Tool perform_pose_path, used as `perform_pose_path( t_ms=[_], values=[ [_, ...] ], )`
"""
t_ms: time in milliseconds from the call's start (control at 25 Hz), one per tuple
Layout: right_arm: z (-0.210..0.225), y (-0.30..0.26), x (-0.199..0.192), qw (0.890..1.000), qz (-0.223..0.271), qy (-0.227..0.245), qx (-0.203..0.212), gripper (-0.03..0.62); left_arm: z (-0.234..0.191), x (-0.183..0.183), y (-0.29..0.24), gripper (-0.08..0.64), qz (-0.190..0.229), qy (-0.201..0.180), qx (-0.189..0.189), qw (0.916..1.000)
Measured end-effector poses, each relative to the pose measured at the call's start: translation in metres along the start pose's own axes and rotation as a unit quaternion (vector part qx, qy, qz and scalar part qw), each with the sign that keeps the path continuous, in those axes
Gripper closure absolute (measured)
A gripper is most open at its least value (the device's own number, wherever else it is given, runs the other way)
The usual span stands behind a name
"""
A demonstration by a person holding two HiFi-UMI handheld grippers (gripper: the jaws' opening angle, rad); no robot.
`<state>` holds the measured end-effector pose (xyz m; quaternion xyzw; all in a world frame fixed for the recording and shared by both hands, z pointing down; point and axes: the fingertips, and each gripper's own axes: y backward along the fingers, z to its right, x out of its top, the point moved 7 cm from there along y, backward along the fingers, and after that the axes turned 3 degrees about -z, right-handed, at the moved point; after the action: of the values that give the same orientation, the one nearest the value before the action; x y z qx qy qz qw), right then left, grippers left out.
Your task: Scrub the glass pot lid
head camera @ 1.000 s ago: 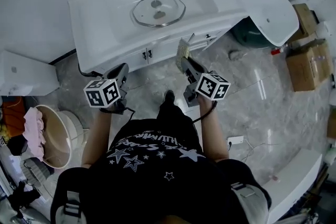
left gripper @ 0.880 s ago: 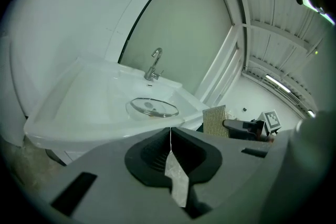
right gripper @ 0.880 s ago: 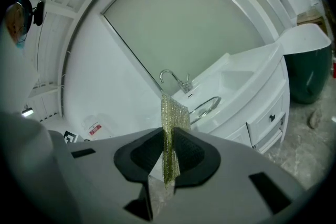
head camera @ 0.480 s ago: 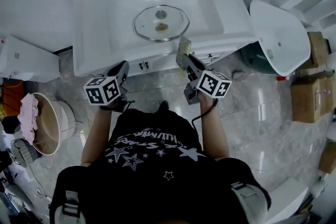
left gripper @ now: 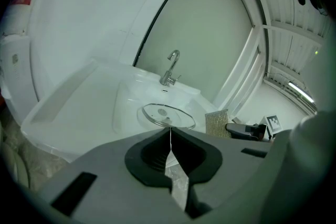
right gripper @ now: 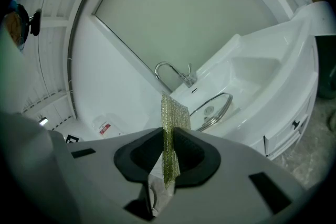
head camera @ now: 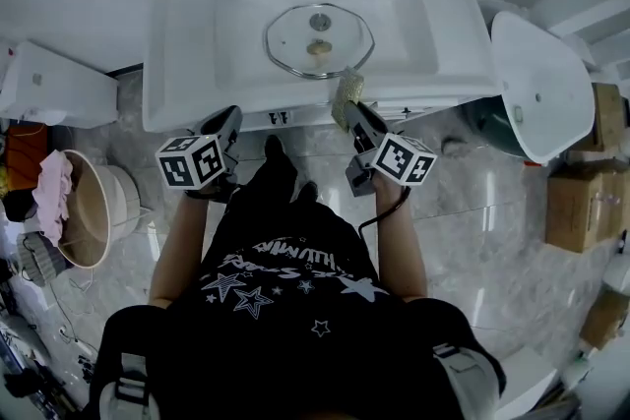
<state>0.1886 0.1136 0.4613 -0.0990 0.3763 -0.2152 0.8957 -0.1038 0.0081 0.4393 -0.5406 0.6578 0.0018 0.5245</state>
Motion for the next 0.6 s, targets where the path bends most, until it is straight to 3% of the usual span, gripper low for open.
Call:
perform_pose_path(
  t_ms=[600],
  values=[
    [0.015, -0.068, 0.076, 0.999, 0.01, 0.019, -0.038, 0.529, -0.041, 0.088, -0.094, 0.548, -0.01, 0.004, -0.049, 0.9987]
  ],
)
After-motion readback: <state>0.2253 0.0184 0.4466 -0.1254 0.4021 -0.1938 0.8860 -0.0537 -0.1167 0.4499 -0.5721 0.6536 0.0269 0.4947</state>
